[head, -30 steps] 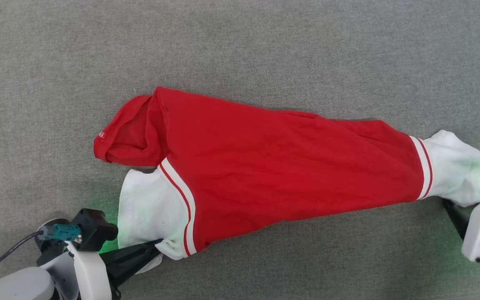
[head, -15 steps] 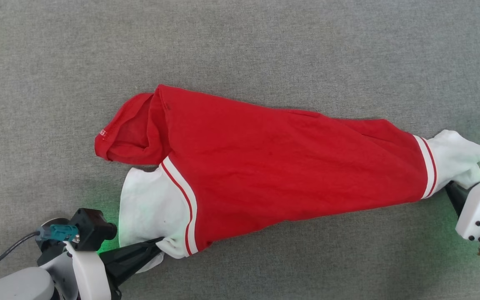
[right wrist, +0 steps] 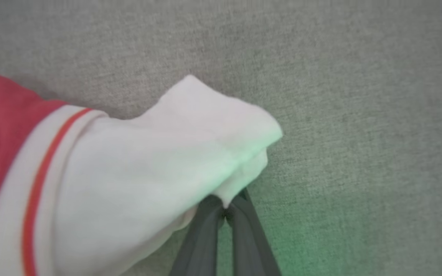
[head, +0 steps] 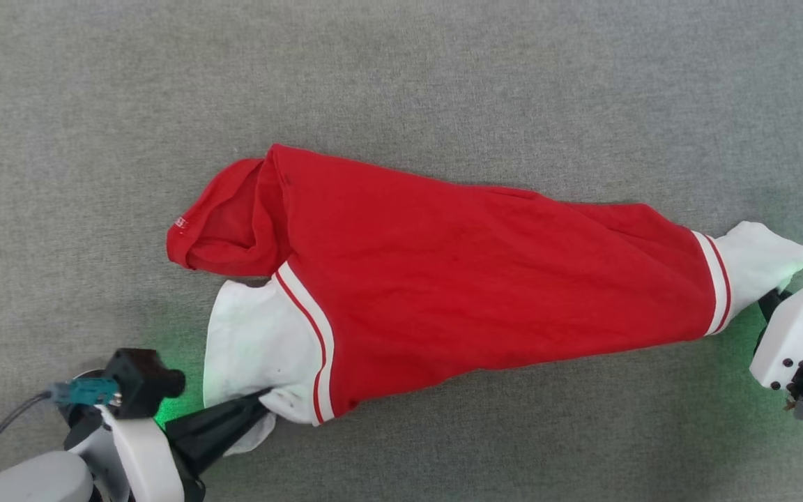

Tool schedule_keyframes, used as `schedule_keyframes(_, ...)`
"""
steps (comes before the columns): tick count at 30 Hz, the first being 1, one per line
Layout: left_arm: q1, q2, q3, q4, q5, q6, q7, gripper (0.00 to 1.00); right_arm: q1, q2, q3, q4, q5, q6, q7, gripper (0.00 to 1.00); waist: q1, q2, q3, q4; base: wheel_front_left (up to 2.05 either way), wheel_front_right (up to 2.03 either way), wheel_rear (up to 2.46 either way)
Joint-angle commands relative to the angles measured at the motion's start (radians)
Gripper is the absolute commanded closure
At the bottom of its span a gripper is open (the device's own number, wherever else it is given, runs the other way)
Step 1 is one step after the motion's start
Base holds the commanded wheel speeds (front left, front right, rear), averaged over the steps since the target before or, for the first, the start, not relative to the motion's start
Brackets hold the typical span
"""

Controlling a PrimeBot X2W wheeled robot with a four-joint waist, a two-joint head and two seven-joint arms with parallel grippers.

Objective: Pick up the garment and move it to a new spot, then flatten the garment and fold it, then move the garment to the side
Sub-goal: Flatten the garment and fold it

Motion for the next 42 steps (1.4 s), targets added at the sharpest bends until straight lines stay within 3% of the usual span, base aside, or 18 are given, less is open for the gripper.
schedule_keyframes(1, 0.007, 0.008, 0.006, 0.023, -0.025, 0.019, -0.022, 1.00, 0.009, 0.009, 0.009, -0.002, 0.017, 0.000, -0.018, 1.00, 0.0000, -0.0001, -0.012, 0.002, 0.00, 0.00, 0.00)
schedule_keyframes(6, -0.001, 0.010, 0.005, -0.001, -0.087, 0.012, -0.091, 1.00, 0.035, -0.009, -0.036, -0.072, 0.097, -0.001, -0.070, 1.00, 0.0000, -0.0001, -0.055, 0.017, 0.00, 0.00, 0.00)
schedule_keyframes(10, -0.025, 0.015, 0.013, -0.035, -0.139, 0.012, -0.108, 1.00, 0.069, -0.028, -0.082, -0.134, 0.168, 0.000, -0.049, 1.00, 0.0000, -0.0001, -0.094, 0.037, 0.00, 0.00, 0.00)
schedule_keyframes(17, -0.002, 0.011, 0.174, -0.138, -0.178, 0.012, -0.110, 1.00, 0.055, -0.025, -0.176, -0.245, 0.321, 0.000, -0.006, 1.00, 0.0000, -0.0001, -0.147, 0.077, 0.00, 0.00, 0.00)
schedule_keyframes(21, 0.010, 0.019, 0.229, -0.182, -0.197, 0.012, -0.110, 1.00, 0.047, -0.060, -0.148, -0.266, 0.296, 0.000, 0.063, 1.00, 0.0000, -0.0001, -0.161, 0.095, 0.00, 0.00, 0.00)
schedule_keyframes(26, 0.002, 0.008, 0.203, -0.176, -0.185, 0.012, -0.110, 1.00, 0.033, -0.055, -0.115, -0.266, 0.282, 0.000, 0.096, 1.00, 0.0000, -0.0001, -0.164, 0.103, 0.00, 0.00, 0.00)
schedule_keyframes(27, 0.000, 0.005, 0.200, -0.173, -0.184, 0.012, -0.110, 1.00, 0.041, -0.058, -0.107, -0.262, 0.274, -0.001, 0.115, 0.91, 0.0000, -0.0001, -0.162, 0.103, 0.00, 0.00, 0.00)
schedule_keyframes(28, 0.000, 0.003, 0.194, -0.168, -0.185, 0.012, -0.110, 1.00, 0.055, -0.061, -0.100, -0.260, 0.267, -0.001, 0.142, 0.59, 0.0000, -0.0001, -0.160, 0.104, 0.00, 0.00, 0.00)
schedule_keyframes(29, 0.002, 0.003, 0.188, -0.163, -0.184, 0.012, -0.110, 1.00, 0.069, -0.066, -0.096, -0.260, 0.257, 0.000, 0.172, 0.00, 0.0000, -0.0001, -0.157, 0.104, 0.00, 0.00, 0.00)
schedule_keyframes(36, 0.011, 0.003, 0.181, -0.142, -0.195, 0.012, -0.110, 1.00, 0.179, -0.091, -0.154, -0.305, 0.166, 0.000, 0.331, 0.00, 0.0000, -0.0001, -0.121, 0.092, 0.00, 0.00, 0.00)
schedule_keyframes(42, 0.027, 0.012, 0.190, -0.138, -0.188, 0.012, -0.110, 1.00, 0.208, -0.031, -0.135, -0.308, 0.127, -0.001, 0.356, 0.00, 0.0000, -0.0001, -0.089, 0.077, 0.00, 0.00, 0.00)
